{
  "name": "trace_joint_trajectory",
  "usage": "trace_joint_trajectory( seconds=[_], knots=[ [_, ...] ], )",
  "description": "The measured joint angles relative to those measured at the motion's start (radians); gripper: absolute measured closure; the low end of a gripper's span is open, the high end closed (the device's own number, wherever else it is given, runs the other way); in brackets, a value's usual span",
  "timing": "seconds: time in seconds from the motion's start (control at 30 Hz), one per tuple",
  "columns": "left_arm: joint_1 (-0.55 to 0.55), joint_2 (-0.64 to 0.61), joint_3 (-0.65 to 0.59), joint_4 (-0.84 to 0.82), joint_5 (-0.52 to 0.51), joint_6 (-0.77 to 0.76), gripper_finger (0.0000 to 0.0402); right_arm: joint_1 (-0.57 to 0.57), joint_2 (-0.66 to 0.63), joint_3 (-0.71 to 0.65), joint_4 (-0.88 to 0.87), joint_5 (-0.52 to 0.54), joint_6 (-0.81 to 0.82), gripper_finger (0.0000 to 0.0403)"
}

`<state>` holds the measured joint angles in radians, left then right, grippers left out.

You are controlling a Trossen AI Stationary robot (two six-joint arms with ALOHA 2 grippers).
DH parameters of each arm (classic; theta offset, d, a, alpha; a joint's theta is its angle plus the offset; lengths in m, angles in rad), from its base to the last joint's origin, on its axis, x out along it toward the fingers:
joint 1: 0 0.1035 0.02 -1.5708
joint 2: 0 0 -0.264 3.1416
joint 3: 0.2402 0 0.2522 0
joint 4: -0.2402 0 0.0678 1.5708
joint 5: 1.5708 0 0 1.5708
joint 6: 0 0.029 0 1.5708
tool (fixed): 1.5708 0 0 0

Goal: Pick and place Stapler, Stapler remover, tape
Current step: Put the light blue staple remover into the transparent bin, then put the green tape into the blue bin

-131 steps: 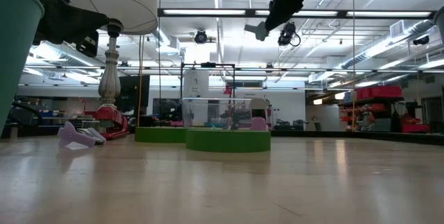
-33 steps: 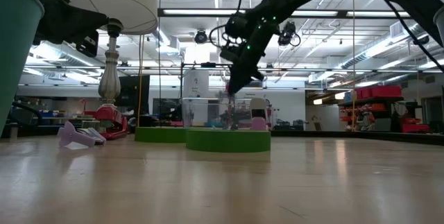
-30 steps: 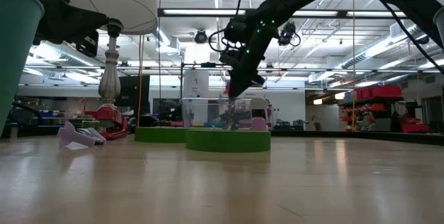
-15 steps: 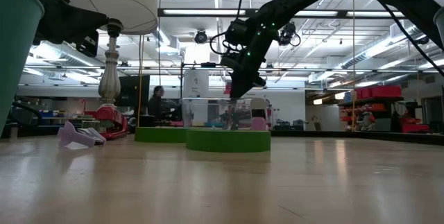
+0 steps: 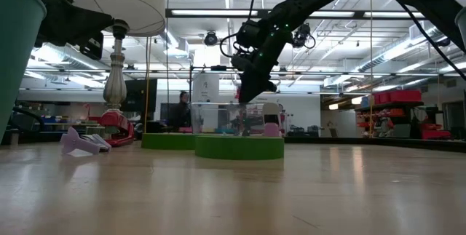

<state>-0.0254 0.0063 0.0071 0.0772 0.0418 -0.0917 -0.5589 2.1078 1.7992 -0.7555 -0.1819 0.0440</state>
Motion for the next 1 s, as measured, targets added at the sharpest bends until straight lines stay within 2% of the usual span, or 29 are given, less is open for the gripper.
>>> trace_joint_trajectory(
  seconds=[0.33, 0.5, 0.73, 1.0],
  knots=[
    [0.000, 0.000, 0.000, 0.000, 0.000, 0.000, 0.0399, -0.004, 0.000, 0.000, 0.000, -0.018, 0.000, 0.0237],
    [0.000, 0.000, 0.000, 0.000, 0.000, 0.000, 0.0399, -0.004, 0.000, 0.000, 0.000, -0.018, -0.008, 0.0196],
    [0.000, 0.000, 0.000, 0.000, 0.000, 0.000, 0.0399, -0.004, 0.000, 0.000, 0.000, -0.019, -0.014, 0.0172],
    [0.000, 0.000, 0.000, 0.000, 0.000, 0.000, 0.0399, -0.003, -0.010, 0.000, 0.007, -0.028, -0.016, 0.0177]
  ],
)
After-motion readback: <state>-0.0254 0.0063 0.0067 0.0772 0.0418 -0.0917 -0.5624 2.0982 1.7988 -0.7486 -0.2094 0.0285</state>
